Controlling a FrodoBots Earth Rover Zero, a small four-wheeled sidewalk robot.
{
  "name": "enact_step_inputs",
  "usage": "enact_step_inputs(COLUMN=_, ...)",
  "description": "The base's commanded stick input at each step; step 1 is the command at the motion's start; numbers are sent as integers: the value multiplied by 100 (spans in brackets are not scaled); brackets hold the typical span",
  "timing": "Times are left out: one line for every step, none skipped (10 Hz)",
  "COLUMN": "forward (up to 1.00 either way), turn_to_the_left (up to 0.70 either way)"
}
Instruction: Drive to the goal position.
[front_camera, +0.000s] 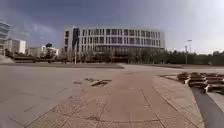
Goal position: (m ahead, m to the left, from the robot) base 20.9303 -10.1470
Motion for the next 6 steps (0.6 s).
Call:
enact_step_inputs(forward=70, turn_to_the_left=0)
enact_step_inputs(forward=70, turn_to_the_left=0)
enact_step_inputs(forward=70, turn_to_the_left=0)
enact_step_inputs(forward=70, turn_to_the_left=0)
enact_step_inputs(forward=70, turn_to_the_left=0)
enact_step_inputs(forward=70, turn_to_the_left=0)
